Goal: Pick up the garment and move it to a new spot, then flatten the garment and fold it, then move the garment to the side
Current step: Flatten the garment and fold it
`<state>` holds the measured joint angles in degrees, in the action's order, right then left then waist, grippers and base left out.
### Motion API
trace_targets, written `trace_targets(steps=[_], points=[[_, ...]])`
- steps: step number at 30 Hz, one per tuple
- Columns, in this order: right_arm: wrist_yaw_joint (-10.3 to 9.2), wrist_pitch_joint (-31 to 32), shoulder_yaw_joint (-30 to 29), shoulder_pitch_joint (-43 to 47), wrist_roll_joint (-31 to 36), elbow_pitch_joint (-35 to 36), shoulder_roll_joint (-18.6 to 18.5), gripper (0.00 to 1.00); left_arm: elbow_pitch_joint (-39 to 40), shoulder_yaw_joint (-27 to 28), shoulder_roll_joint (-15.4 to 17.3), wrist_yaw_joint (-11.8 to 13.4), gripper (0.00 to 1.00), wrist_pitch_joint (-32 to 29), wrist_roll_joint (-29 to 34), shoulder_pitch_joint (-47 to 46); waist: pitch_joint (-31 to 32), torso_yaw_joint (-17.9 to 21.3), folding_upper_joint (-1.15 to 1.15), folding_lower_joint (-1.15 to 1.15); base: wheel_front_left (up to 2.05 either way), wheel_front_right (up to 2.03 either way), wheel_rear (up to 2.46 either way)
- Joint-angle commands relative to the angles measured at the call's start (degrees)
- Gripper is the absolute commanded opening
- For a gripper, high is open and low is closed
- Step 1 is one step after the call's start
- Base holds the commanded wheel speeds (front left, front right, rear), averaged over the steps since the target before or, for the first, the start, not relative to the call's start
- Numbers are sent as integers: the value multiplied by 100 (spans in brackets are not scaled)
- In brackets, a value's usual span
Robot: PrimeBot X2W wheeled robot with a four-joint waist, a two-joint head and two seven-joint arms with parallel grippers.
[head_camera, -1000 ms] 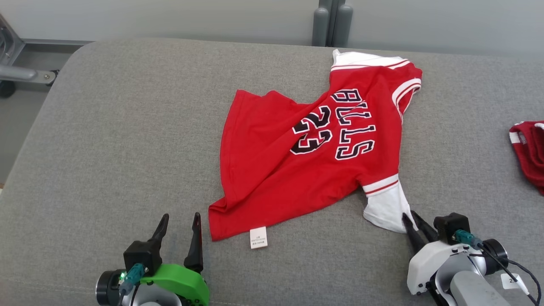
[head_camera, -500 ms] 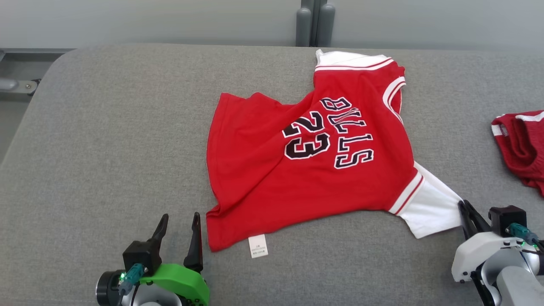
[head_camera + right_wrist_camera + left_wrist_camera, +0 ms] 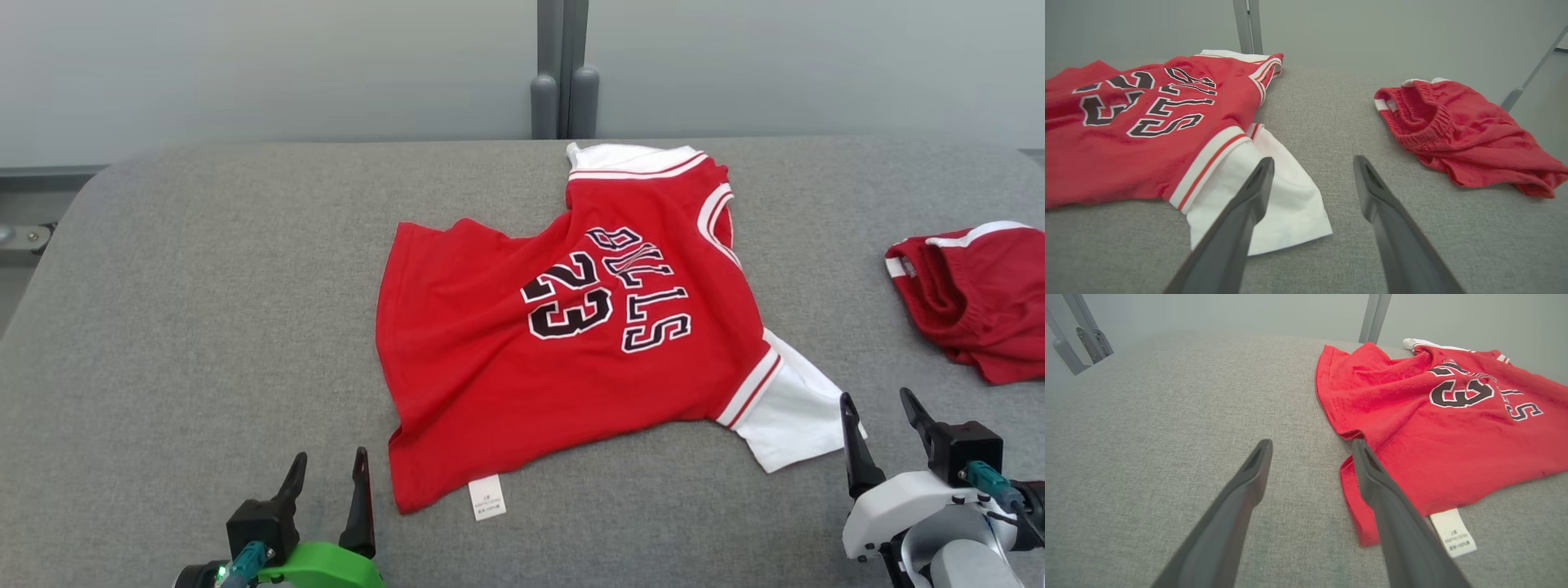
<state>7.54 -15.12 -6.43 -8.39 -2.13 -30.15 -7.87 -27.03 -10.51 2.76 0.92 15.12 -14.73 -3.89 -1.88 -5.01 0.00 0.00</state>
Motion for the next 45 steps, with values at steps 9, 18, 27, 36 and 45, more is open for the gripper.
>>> trace_targets(steps=[9,18,27,36,45], points=[[-11,-1,12,334,189,674,258,100,196,353,25,-33,100,1,295,302,304,211,0,0,0,0,0],[-11,-1,-26,540,173,828,386,100,319,478,25,-135,100,1,433,485,377,239,0,0,0,0,0],[-11,-1,10,504,188,722,412,100,222,302,26,-251,100,1,277,452,249,265,0,0,0,0,0],[-11,-1,20,335,216,552,318,100,-224,-152,24,-477,100,2,-94,217,-147,368,0,0,0,0,0],[-11,-1,51,153,225,392,246,100,-800,-449,27,-510,100,1,-462,-137,-449,466,0,0,0,0,0]])
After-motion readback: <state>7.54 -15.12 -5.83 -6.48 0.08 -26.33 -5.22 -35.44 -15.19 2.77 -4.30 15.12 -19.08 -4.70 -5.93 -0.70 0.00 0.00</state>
